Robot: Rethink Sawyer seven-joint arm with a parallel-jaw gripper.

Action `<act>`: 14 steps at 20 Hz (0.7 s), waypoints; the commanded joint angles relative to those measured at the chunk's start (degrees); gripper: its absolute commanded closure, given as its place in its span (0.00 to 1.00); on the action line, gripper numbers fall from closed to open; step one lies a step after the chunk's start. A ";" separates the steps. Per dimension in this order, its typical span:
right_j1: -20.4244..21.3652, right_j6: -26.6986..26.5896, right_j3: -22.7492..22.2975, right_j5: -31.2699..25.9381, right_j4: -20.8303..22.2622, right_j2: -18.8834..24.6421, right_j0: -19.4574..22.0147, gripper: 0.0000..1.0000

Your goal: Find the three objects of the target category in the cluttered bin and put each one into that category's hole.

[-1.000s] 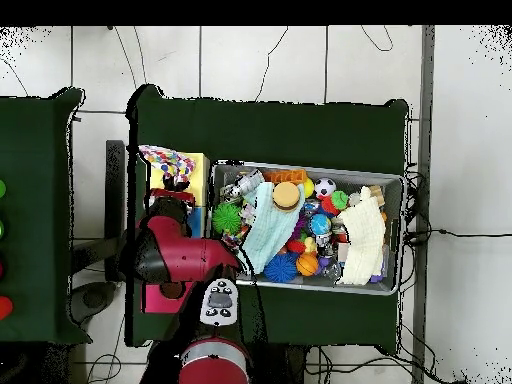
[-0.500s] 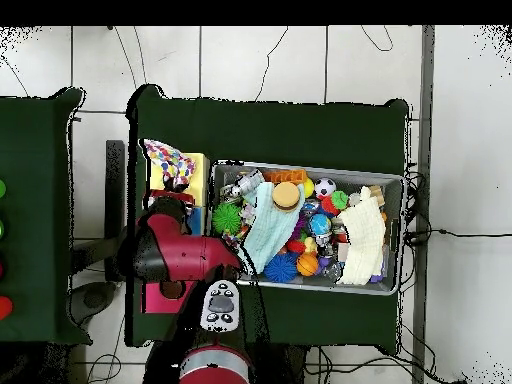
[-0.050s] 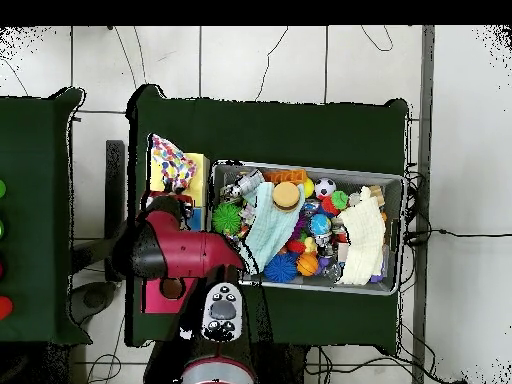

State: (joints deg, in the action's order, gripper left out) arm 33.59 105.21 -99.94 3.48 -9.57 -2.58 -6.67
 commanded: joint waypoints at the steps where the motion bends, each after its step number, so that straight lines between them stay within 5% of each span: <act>1: -4.37 0.06 -10.66 -23.62 5.51 1.70 -0.31 0.00; 14: -4.94 1.39 -9.82 -24.31 5.02 0.76 -1.51 0.00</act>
State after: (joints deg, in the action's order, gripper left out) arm 34.87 105.21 -99.82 0.20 -9.55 -3.07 -6.93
